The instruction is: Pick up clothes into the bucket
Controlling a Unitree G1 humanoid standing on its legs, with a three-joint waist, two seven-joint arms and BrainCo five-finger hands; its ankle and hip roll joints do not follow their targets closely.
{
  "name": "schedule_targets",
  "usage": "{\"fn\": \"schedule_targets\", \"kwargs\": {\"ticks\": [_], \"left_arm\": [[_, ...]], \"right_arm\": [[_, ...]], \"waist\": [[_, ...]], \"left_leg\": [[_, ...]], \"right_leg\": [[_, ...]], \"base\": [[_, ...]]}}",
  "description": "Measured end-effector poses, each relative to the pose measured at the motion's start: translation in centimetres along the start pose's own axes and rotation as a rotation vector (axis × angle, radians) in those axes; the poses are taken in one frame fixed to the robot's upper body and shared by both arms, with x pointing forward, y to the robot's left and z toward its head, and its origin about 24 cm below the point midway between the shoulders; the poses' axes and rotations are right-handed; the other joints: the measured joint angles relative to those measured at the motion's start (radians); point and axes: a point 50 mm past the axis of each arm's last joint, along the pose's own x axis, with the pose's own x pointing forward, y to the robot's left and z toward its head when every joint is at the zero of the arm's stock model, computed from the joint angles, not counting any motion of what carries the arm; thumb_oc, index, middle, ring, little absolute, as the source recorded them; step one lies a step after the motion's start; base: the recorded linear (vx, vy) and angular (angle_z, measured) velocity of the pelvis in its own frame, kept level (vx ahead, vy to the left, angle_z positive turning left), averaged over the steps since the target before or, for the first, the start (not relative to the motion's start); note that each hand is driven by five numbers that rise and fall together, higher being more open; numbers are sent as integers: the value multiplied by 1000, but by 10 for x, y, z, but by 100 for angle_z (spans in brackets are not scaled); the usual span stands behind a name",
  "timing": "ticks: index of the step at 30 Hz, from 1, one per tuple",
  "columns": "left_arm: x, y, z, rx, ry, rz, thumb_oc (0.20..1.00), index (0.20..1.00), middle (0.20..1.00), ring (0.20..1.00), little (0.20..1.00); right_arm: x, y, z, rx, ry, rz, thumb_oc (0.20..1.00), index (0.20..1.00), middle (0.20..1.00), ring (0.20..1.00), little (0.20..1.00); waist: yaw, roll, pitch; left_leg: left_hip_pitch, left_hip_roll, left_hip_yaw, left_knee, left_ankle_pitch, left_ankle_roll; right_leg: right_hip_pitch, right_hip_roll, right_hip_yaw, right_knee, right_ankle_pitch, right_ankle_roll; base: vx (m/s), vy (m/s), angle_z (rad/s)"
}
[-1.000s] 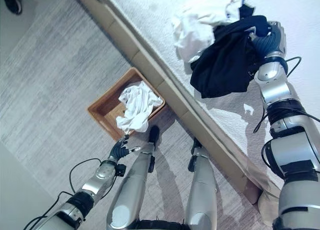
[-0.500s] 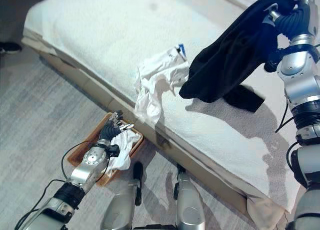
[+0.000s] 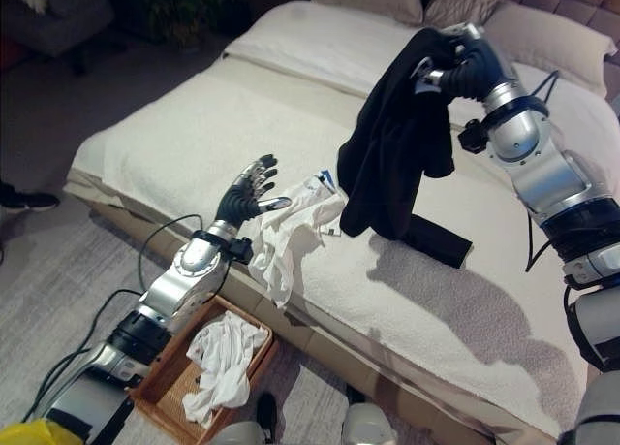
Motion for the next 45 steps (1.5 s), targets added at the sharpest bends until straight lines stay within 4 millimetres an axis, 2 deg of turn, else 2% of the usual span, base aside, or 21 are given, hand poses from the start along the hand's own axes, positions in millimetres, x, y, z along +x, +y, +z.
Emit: {"fn": "schedule_targets", "kwargs": {"ticks": [5, 12, 20, 27, 28, 29, 36, 38, 39, 40, 41, 45], "left_arm": [[13, -13, -6, 14, 51, -24, 1000, 1000, 1000, 1000, 1000], [29, -27, -5, 40, 87, -49, 1000, 1000, 1000, 1000, 1000], [40, -46, 2, 51, 79, -89, 1000, 1000, 1000, 1000, 1000], [40, -65, 3, 39, 88, -200, 1000, 1000, 1000, 1000, 1000], [38, -68, 3, 15, 92, -230, 341, 341, 341, 341, 341], [35, -75, 5, -3, 94, -278, 200, 200, 200, 200, 200], [27, -85, 7, -96, 123, -396, 200, 200, 200, 200, 200], [24, -83, 6, -106, 133, -407, 200, 200, 200, 200, 200], [21, -82, 5, -114, 136, -416, 200, 200, 200, 200, 200], [20, -78, 4, -106, 141, -412, 200, 200, 200, 200, 200], [18, -74, 2, -100, 149, -406, 200, 200, 200, 200, 200], [2, -59, -15, -126, 205, -365, 200, 200, 200, 200, 200]], "right_arm": [[-2, 20, 20, 79, -81, 119, 200, 200, 200, 200, 200], [-5, 47, 37, 236, -128, 265, 200, 200, 200, 200, 200], [-10, 54, 58, 293, -211, 348, 200, 200, 200, 200, 200], [-11, 55, 59, 322, -210, 363, 200, 200, 200, 200, 200], [-11, 56, 59, 341, -207, 368, 200, 200, 200, 200, 200], [-11, 56, 59, 347, -206, 371, 200, 200, 200, 200, 200], [-11, 56, 56, 351, -197, 367, 200, 200, 200, 200, 200], [-15, 58, 50, 375, -180, 345, 307, 307, 307, 307, 307], [-17, 58, 43, 396, -162, 321, 680, 680, 680, 680, 680], [-18, 57, 41, 403, -152, 306, 881, 881, 881, 881, 881], [-19, 56, 38, 416, -143, 287, 1000, 1000, 1000, 1000, 1000], [-29, 51, 14, 529, -69, 128, 1000, 1000, 1000, 1000, 1000]], "waist": [[-18, 6, -47], [-22, 7, -51], [-24, 8, -60], [-24, 8, -76], [-24, 9, -76], [-25, 9, -76], [-26, 13, -79], [-24, 13, -79], [-24, 14, -83], [-24, 15, -84], [-23, 16, -84], [-22, 19, -87]], "left_leg": [[3, 8, 4, -10, 0, 0], [16, 17, 4, -10, 1, -2], [20, 17, 4, -10, 1, -2], [23, 17, 4, -10, 1, -2], [24, 17, 4, -10, 1, -2], [24, 17, 4, -10, 2, -3], [25, 17, 3, -10, 3, -4], [34, 19, 0, -10, 3, -4], [34, 19, -1, -11, 2, -4], [34, 18, -1, -11, 2, -4], [34, 18, -1, -11, 2, -4], [33, 19, -2, -11, 2, -4]], "right_leg": [[3, 9, 2, -12, 1, -1], [15, 17, 2, -12, 1, -2], [19, 17, 2, -11, 2, -2], [22, 17, 1, -11, 1, -2], [23, 17, 1, -11, 1, -2], [23, 17, 1, -11, 1, -2], [25, 17, 1, -11, 1, -2], [35, 18, -2, -12, 1, -2], [36, 18, -2, -12, 0, -4], [36, 18, -2, -12, 0, -4], [36, 18, -2, -12, 0, -4], [35, 17, -3, -12, -2, -6]], "base": [[37, 2, -3], [4, 0, 0], [4, -1, 0], [0, 0, 0], [0, 0, 0], [0, 0, 0], [0, 0, 0], [1, -3, 2], [2, 0, 4], [0, 0, 0], [0, 0, 0], [0, 0, 0]]}}
